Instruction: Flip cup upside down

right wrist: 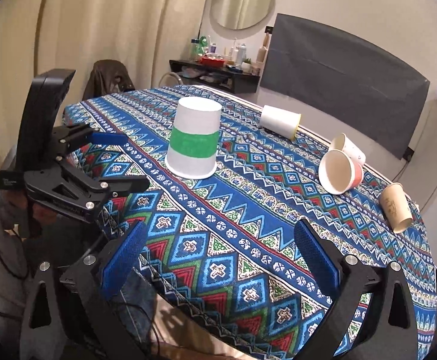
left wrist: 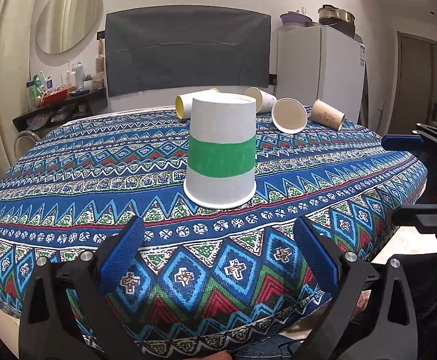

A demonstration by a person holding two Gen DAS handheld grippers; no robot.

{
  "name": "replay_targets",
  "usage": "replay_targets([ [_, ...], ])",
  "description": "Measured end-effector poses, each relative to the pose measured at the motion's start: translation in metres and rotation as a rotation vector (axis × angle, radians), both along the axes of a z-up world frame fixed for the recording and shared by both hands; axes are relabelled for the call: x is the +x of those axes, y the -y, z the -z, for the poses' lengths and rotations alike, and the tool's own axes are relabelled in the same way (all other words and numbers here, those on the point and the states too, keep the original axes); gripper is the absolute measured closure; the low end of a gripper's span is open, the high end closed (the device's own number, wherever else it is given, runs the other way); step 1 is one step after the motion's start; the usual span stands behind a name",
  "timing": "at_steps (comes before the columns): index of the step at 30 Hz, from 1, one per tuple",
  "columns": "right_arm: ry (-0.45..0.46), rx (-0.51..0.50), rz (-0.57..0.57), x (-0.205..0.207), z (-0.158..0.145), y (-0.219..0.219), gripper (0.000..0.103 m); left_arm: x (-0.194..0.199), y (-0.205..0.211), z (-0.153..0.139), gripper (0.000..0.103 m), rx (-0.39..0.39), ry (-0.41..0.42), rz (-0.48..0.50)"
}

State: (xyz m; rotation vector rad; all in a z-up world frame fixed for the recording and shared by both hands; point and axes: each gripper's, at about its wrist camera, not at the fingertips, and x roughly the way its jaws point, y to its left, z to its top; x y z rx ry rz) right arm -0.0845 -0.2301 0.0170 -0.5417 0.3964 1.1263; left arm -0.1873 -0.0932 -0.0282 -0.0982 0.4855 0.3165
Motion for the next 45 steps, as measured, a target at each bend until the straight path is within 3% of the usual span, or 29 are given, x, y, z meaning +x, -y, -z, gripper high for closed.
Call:
replay_targets([
  [24, -0.004, 0.016, 0.018, 0.001, 0.0, 0.003, 0.008, 0.008, 0.009, 0.017, 0.006, 0.038, -0.006, 0.023],
  [45, -0.013, 0.006, 0.02, 0.001, 0.001, -0.001, 0.008, 0.008, 0.007, 0.009, 0.006, 0.045, 0.02, 0.035],
])
